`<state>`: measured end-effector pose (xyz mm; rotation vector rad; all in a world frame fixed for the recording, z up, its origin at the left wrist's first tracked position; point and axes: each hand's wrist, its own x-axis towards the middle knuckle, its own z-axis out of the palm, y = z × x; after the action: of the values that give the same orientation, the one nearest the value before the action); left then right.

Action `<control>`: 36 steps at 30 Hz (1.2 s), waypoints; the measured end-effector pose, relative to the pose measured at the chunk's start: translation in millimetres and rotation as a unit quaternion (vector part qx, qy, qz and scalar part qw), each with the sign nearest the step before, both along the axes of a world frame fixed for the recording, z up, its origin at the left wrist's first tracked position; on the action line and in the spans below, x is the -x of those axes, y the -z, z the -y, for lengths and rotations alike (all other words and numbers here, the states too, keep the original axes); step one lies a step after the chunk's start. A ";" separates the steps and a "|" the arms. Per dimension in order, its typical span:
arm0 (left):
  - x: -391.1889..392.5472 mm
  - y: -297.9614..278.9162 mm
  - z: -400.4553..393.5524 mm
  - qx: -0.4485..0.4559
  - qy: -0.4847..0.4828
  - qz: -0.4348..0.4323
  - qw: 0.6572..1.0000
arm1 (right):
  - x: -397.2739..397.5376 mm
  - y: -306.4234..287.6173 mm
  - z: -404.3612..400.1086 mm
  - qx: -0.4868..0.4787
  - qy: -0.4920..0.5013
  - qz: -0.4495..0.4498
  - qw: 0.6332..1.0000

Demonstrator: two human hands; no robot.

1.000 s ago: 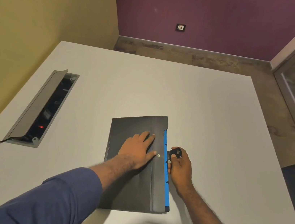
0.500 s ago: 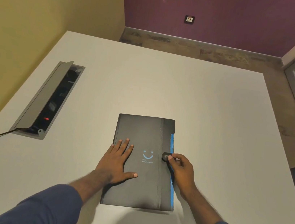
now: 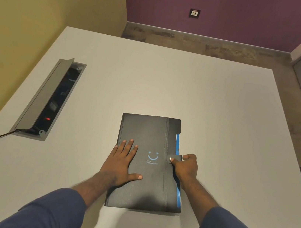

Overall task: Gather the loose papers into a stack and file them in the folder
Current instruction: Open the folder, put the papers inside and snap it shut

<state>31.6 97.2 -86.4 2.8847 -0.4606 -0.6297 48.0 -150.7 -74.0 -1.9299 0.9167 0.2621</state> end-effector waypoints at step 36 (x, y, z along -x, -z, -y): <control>2.0 -66.2 -46.6 0.304 -0.505 -0.008 0.808 | 22.0 -40.2 -47.9 -0.006 -0.054 0.119 0.991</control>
<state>29.6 143.8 -20.2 2.0420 0.7343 -0.2258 26.0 -102.8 -33.8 -1.9519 0.6541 0.0971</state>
